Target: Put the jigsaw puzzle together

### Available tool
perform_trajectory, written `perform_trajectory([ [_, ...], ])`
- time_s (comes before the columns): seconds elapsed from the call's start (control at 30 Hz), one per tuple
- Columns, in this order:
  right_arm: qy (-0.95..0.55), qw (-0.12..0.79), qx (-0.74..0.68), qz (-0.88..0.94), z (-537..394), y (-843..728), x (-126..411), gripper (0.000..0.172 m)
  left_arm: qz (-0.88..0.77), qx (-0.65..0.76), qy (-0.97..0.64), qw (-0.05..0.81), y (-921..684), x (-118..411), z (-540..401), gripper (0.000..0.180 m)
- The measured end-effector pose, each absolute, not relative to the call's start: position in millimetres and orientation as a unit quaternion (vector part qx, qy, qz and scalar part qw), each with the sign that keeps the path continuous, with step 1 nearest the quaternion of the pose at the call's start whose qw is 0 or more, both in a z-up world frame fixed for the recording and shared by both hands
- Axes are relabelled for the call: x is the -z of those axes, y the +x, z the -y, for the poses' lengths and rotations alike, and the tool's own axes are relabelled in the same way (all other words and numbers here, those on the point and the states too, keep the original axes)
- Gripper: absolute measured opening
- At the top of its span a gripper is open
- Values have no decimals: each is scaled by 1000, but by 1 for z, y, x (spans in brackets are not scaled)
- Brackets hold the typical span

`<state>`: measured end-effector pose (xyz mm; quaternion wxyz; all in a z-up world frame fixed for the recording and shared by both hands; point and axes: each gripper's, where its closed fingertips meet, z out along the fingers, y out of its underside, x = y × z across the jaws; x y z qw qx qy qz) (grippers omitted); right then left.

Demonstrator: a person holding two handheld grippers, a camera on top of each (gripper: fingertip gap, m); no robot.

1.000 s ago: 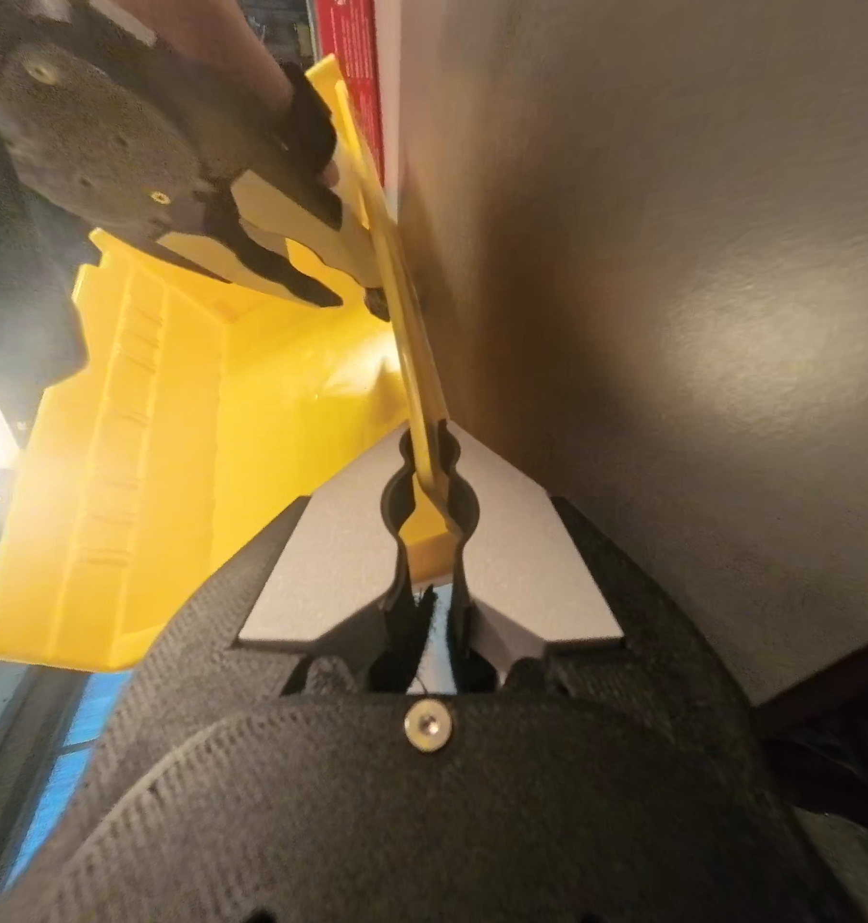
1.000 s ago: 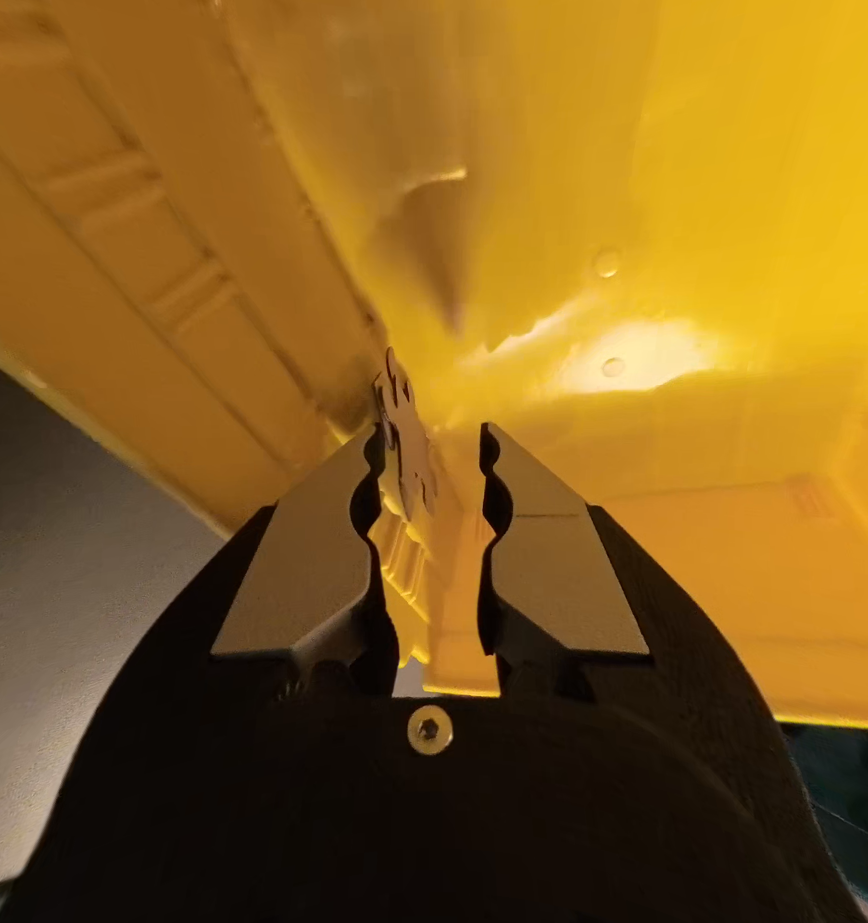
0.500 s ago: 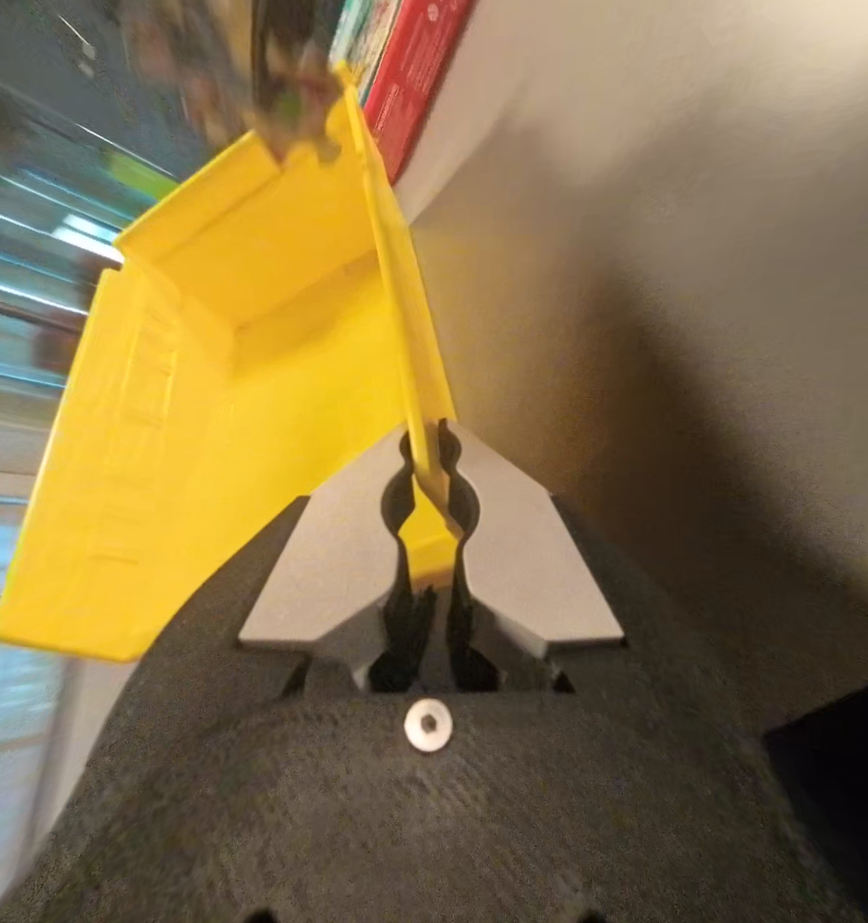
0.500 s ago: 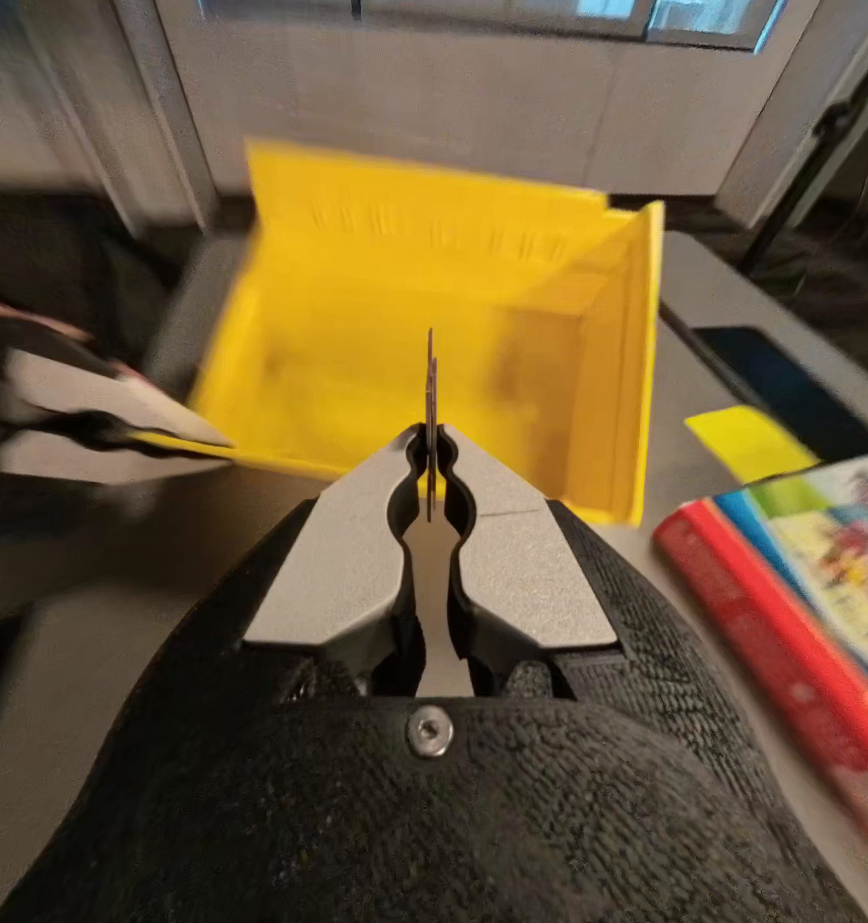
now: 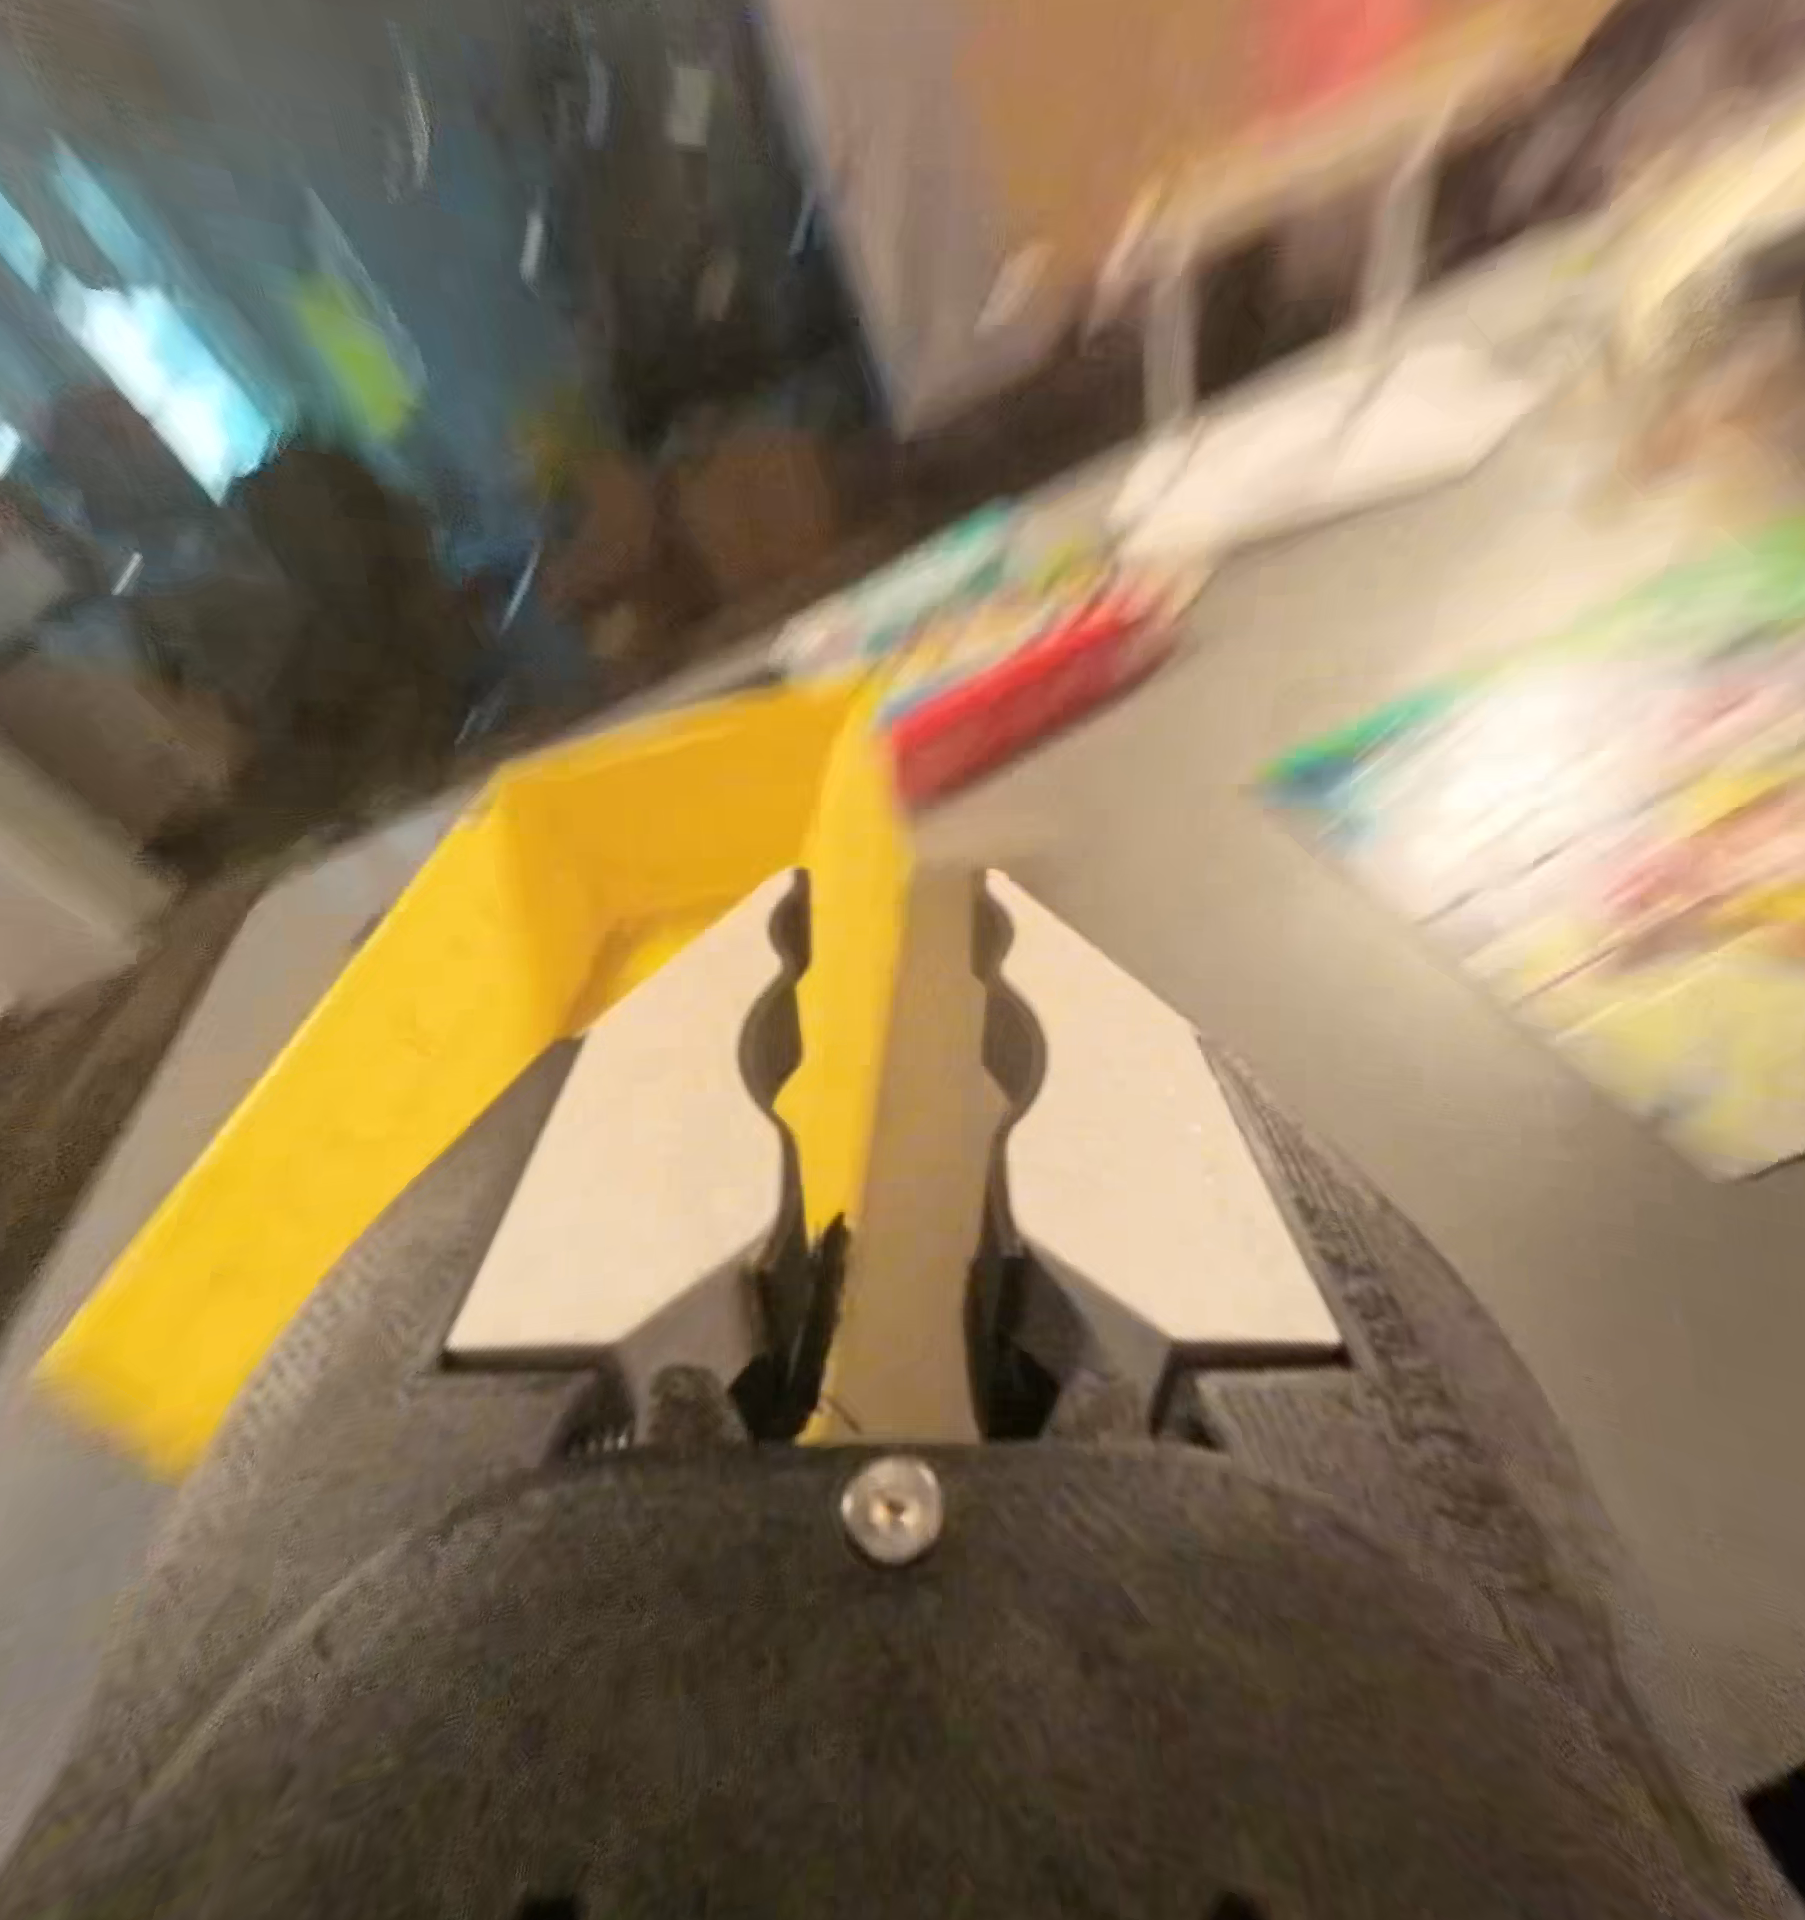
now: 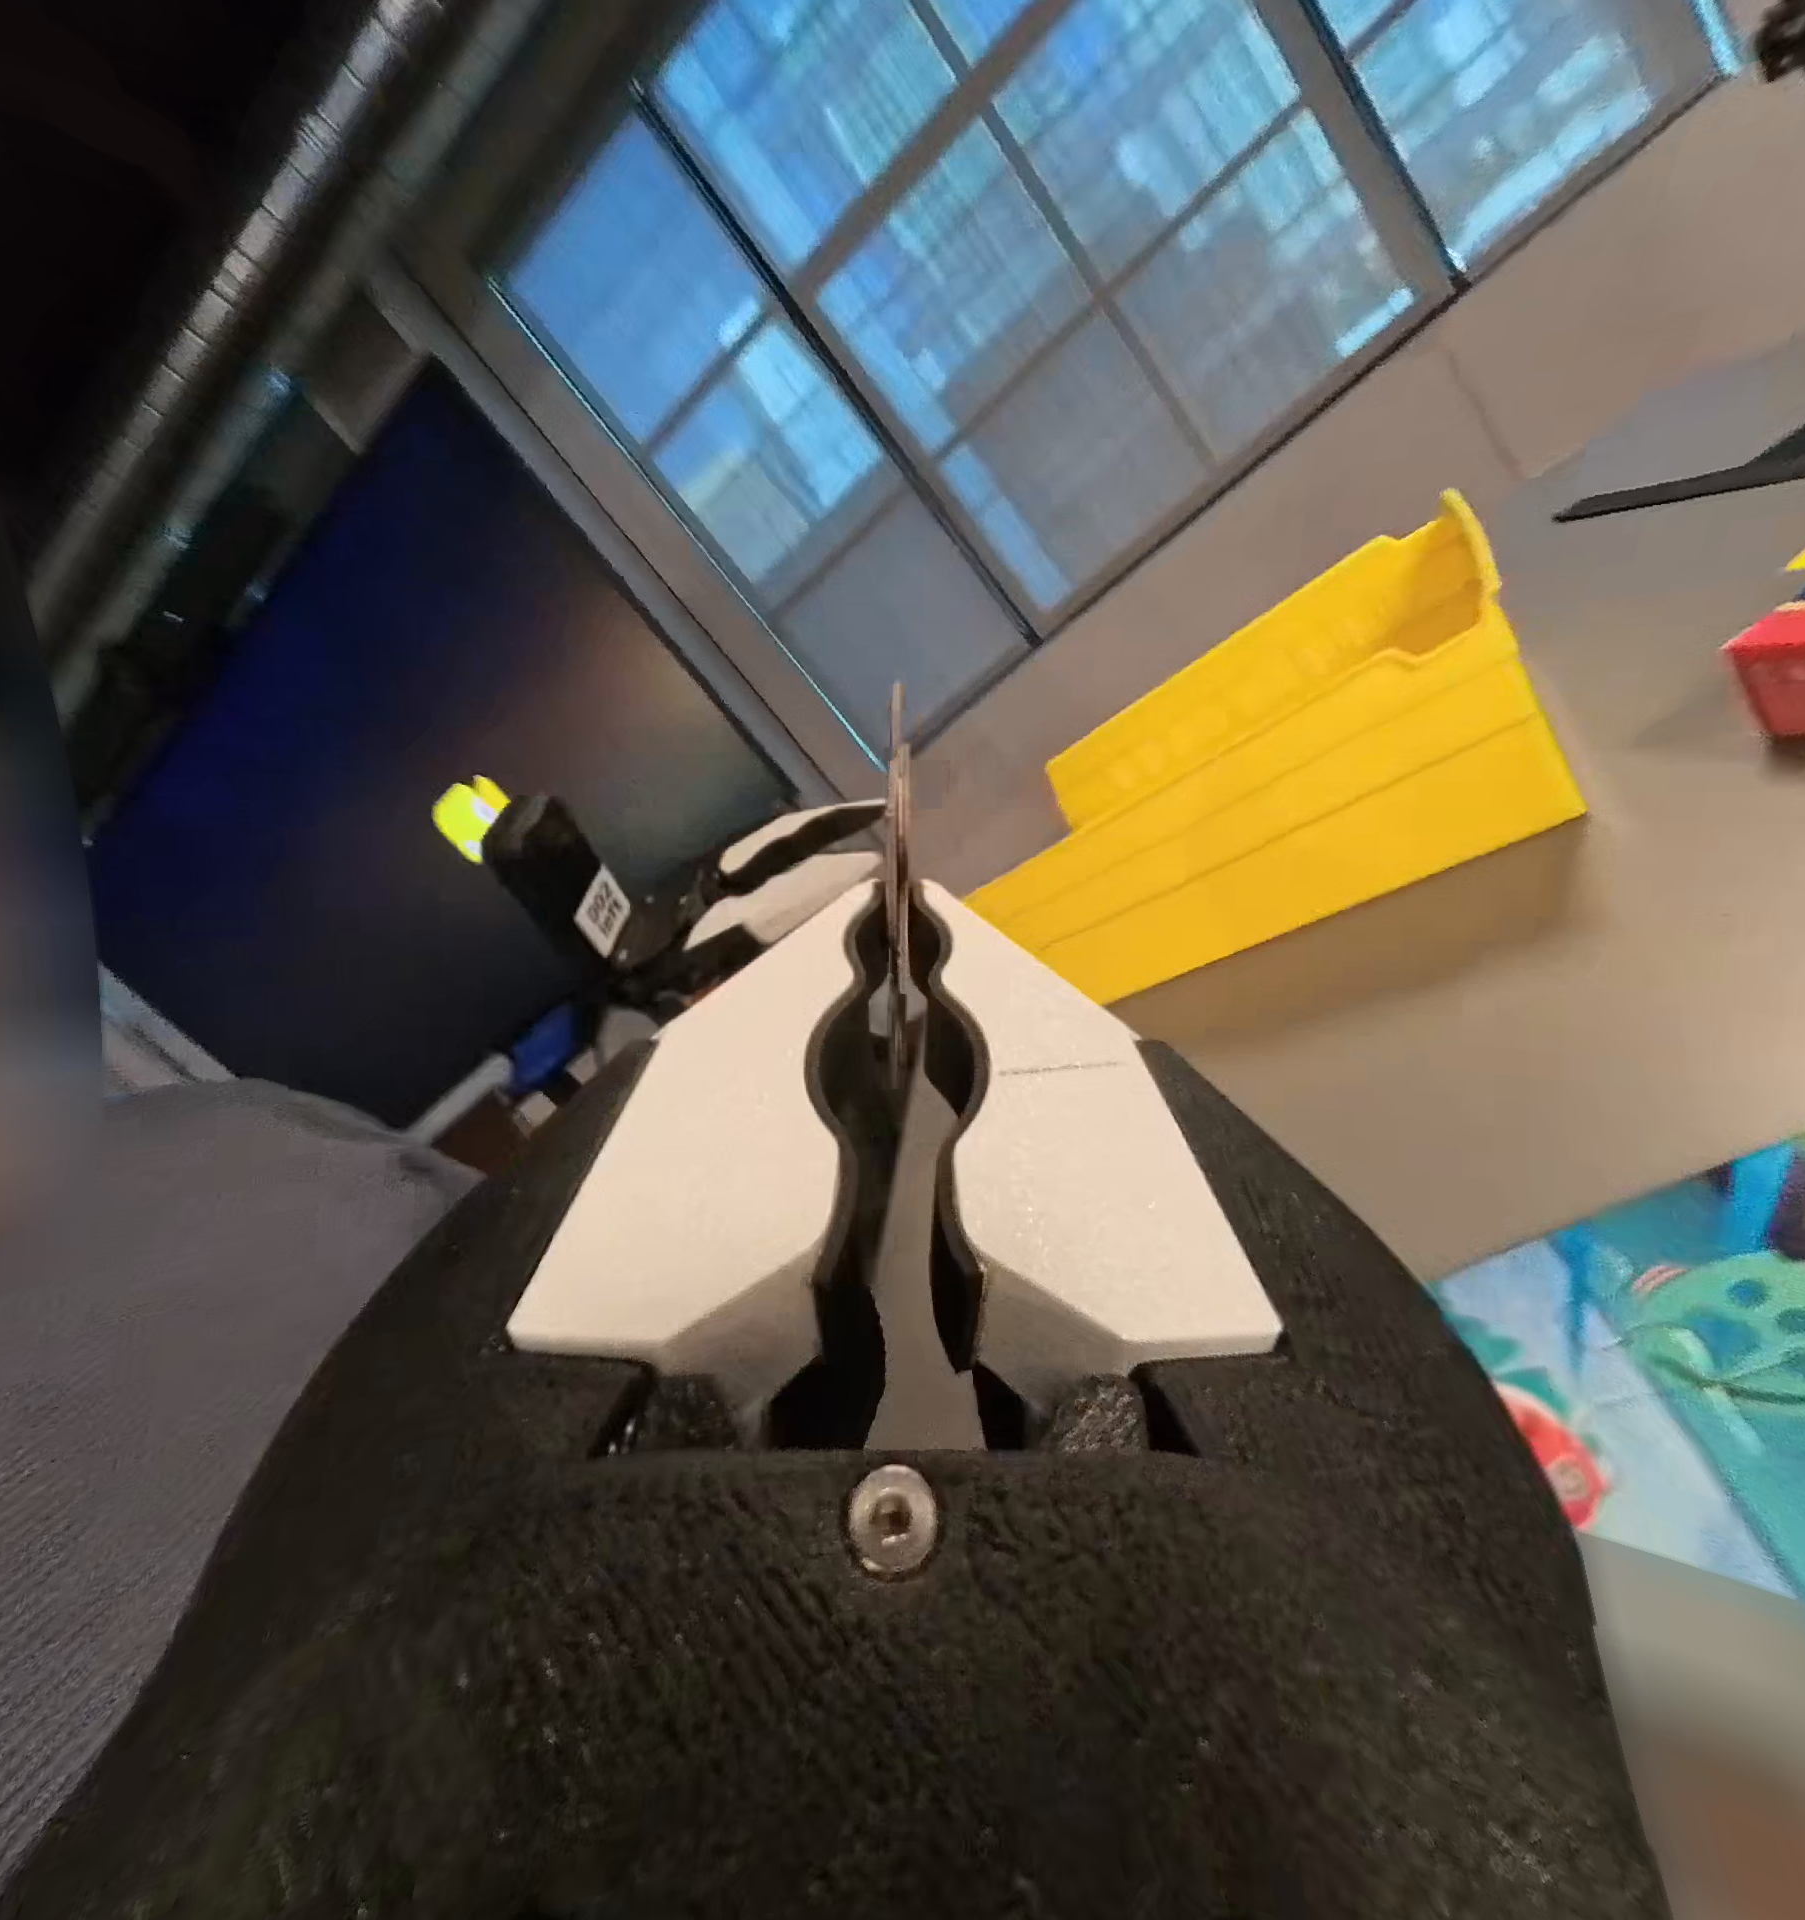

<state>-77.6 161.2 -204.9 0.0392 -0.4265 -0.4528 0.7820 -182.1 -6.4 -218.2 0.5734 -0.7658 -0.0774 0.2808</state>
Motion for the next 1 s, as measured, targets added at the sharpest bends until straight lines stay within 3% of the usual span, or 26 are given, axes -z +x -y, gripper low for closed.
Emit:
perform_trajectory([
  [0.1, -408, -3, -807, 427, -159, -56, 207, 1, 2, -134, -706, 696, -85, 189, -65, 31],
  [0.2, -390, -17, -822, 414, -158, -42, 209, 1, 11, 105, -735, 670, -33, 208, -119, 56],
  [0.27, -382, -21, -829, 408, -160, -33, 210, 1, 33, 209, -723, 658, -24, 212, -136, 46],
  [0.4, -375, -19, -830, 412, -165, -19, 213, 1, 23, 208, -721, 661, -17, 220, -152, 7],
  [0.47, -369, -24, -831, 416, -168, -12, 215, 3, 8, 229, -722, 653, -8, 222, -154, 2],
  [0.77, -397, 16, -805, 440, -183, -6, 234, 5, 17, 271, -730, 628, -9, 232, -154, 0],
  [1.0, -425, -21, -785, 450, -184, -8, 253, 3, 38, 299, -732, 611, -15, 247, -150, 0],
])
